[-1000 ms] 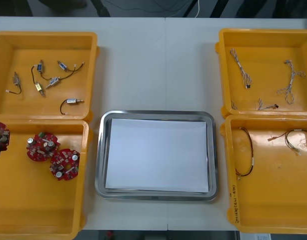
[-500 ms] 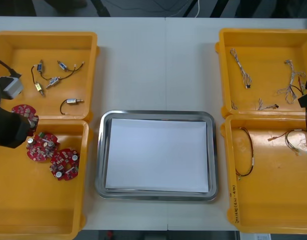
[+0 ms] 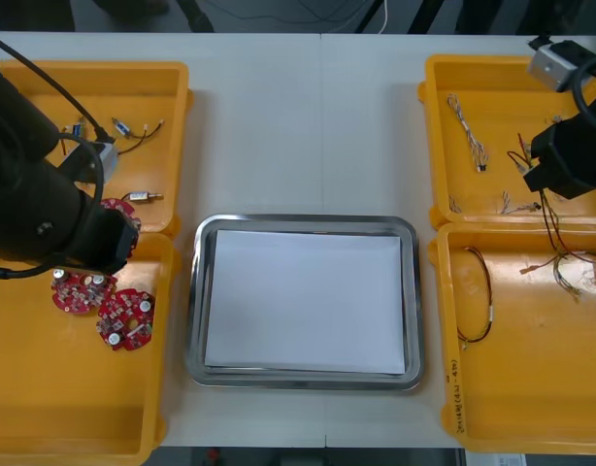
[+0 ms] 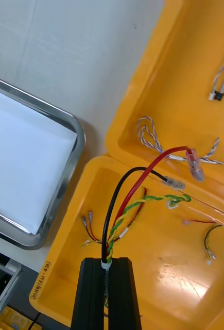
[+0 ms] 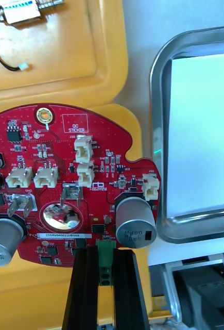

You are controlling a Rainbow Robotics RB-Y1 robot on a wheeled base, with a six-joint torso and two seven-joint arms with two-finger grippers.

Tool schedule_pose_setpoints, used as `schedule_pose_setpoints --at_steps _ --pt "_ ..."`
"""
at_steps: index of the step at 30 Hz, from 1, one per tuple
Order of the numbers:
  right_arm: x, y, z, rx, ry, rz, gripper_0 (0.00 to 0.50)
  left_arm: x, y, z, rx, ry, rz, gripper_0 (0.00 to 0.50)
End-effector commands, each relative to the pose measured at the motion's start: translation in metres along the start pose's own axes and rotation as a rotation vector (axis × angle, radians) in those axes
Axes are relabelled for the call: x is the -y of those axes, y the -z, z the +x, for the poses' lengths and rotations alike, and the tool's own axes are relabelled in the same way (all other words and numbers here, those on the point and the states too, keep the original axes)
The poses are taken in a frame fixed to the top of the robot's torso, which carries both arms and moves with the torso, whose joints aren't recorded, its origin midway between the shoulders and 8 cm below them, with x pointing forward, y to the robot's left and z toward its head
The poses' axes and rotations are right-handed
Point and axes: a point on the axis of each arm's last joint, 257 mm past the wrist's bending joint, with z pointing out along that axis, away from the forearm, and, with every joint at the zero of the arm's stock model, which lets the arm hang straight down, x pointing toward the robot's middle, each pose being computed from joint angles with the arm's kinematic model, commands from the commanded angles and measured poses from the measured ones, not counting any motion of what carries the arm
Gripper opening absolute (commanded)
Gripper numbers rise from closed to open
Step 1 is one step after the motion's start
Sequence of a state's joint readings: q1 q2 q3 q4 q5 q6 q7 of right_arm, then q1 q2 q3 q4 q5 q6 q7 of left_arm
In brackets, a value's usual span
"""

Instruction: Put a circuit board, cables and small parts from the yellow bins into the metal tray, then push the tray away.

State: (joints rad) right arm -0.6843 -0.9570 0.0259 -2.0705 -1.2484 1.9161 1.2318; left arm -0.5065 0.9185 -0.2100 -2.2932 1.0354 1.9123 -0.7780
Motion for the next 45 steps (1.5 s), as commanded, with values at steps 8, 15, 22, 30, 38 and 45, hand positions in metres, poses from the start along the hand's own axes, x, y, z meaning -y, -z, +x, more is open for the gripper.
schedule_pose_setpoints --at_steps 8,15,22,30,38,45 --pt "-0.048 -0.015 -0.027 0.012 0.153 -0.021 0.000 0.060 0.001 -0.008 0.051 0.004 0.014 0.000" --pt "-0.061 -0.024 -0.030 0.015 0.249 0.045 0.000 0.094 -0.010 -0.001 0.067 0.050 0.029 0.000" --pt "-0.066 -0.031 -0.025 0.008 0.311 0.088 0.000 0.129 -0.026 0.004 0.095 0.105 0.062 0.000" --pt "-0.067 -0.034 -0.023 -0.002 0.326 0.086 0.000 0.150 -0.045 0.015 0.110 0.155 0.092 0.000" --pt "-0.065 -0.033 -0.023 -0.001 0.323 0.093 0.000 0.152 -0.064 0.033 0.082 0.151 0.067 0.000" --pt "-0.065 -0.033 -0.022 -0.003 0.324 0.091 0.000 0.154 -0.085 0.034 0.058 0.194 0.060 0.000"
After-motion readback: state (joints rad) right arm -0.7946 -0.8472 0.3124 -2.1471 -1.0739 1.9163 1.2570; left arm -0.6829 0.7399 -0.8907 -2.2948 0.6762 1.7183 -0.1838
